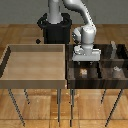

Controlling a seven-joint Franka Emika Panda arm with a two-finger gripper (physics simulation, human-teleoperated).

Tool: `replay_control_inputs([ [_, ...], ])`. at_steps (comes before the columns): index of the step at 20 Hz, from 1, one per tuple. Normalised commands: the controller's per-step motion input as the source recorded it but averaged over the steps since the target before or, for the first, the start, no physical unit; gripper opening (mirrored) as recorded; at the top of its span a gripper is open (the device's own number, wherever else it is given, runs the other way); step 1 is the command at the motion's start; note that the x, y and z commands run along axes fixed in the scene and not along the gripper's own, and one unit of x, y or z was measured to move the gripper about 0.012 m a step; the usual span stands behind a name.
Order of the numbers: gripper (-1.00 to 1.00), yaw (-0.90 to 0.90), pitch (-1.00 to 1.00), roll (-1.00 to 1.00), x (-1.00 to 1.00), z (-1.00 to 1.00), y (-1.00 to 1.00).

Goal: Place the loaf of bread into the appropriate compartment.

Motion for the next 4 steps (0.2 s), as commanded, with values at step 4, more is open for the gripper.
replay_control_inputs([
  [4,1.0,0.0,0.0,0.0,0.0,0.0,0.0],
])
